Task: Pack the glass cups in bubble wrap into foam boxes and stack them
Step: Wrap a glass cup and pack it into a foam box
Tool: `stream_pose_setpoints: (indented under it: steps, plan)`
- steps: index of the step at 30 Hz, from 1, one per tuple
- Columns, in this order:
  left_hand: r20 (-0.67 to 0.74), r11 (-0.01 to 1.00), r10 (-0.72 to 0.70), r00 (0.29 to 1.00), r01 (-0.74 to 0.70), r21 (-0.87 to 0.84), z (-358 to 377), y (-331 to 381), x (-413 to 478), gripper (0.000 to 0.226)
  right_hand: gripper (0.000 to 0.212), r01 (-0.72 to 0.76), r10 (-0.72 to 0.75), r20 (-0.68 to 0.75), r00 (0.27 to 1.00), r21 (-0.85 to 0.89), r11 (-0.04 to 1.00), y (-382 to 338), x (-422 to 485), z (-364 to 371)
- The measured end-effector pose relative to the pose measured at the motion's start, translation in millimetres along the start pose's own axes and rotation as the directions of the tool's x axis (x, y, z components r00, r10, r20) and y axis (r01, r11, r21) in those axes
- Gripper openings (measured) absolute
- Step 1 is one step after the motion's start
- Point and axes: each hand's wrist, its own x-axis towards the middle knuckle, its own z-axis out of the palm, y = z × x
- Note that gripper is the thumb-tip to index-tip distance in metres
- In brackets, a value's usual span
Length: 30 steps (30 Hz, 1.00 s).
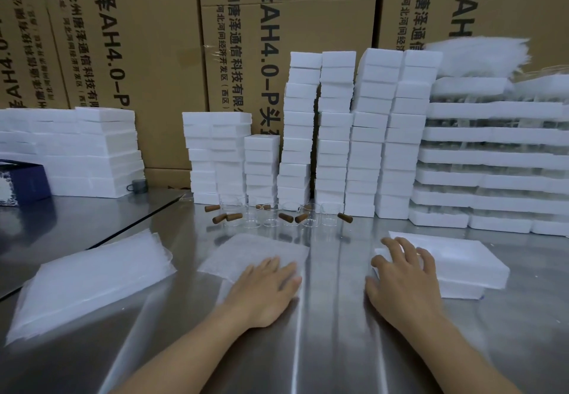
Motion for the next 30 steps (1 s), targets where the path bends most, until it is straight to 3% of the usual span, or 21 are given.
stream_pose_setpoints:
  steps: [3,5,9,14,17,23,30]
  plan:
    - [-0.291,0.997,-0.024,0.957,0.002,-0.075,-5.7,-3.2,-3.4,0.051,0.040,-0.069,0.069,0.017,0.997,0.028,0.997,7.1,1.3,0.3]
    - [-0.349,0.995,-0.053,0.936,0.020,-0.098,-7.5,-10.2,-2.2,0.046,0.038,-0.053,0.053,0.013,0.999,0.044,0.998,5.1,0.3,-3.4]
    - [-0.126,0.992,-0.119,0.985,0.113,-0.060,-10.4,-22.8,0.1,0.050,0.030,0.135,-0.116,-0.094,0.989,0.228,0.964,-8.4,-3.8,-6.3]
    - [-0.270,0.994,-0.075,0.960,0.094,0.058,-9.1,-13.0,-1.7,0.051,0.029,0.306,-0.305,-0.066,0.950,0.391,0.868,-31.2,-8.4,1.3]
    - [-0.304,0.994,-0.014,0.953,0.046,0.098,-6.9,-9.5,5.0,0.052,0.030,0.289,-0.306,-0.009,0.952,0.360,0.887,-38.9,3.3,4.1]
    - [-0.035,0.999,0.006,0.999,-0.004,0.051,-1.1,-11.6,31.3,0.066,0.025,0.170,-0.220,0.085,0.972,0.397,0.902,-47.5,43.3,24.3]
    - [0.060,0.995,0.060,0.996,-0.065,0.082,1.2,-13.0,39.1,0.068,0.030,0.014,-0.066,0.098,0.993,0.459,0.888,-54.2,98.5,64.0]
